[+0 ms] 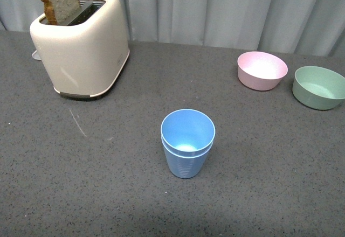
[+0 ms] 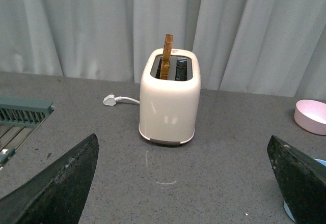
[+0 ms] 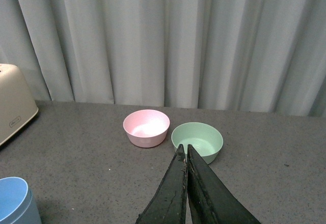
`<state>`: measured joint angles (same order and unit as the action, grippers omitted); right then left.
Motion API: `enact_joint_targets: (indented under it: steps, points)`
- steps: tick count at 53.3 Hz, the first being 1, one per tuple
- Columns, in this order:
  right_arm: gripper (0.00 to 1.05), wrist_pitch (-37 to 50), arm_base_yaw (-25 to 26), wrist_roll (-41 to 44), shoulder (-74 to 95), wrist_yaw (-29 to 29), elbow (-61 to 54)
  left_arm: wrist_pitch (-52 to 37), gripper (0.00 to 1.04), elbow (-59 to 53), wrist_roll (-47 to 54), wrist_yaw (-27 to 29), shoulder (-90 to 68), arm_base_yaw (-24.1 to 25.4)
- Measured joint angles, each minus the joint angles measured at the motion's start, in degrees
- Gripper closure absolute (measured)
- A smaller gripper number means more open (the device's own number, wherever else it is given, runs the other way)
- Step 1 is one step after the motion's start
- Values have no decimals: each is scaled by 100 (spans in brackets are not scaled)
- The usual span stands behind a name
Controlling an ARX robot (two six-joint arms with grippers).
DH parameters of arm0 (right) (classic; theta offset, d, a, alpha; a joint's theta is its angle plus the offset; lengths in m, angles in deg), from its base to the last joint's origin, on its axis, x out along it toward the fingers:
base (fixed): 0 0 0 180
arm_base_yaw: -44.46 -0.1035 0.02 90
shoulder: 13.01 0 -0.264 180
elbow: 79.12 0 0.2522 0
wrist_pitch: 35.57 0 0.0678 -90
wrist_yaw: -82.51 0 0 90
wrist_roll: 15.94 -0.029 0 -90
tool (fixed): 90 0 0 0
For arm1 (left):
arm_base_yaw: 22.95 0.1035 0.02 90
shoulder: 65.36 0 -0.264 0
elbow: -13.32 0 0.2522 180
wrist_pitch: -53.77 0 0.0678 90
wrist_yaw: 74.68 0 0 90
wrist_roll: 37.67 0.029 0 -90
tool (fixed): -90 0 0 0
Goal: Stack blue cups with both arms
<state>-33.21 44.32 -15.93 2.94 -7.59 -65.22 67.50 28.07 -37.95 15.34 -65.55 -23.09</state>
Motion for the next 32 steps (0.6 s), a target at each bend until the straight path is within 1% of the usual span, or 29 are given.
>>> enact_joint_targets:
  steps: [21, 27, 32]
  points:
    - [104, -627, 0, 0, -629, 2, 0, 0, 7, 0, 2, 0, 0, 0]
    - [104, -1537, 0, 2, -1346, 9, 4, 0, 7, 0, 0, 2, -2, 0]
    - [104, -1578, 0, 0, -1561, 9, 4, 0, 7, 0, 2, 0, 0, 0]
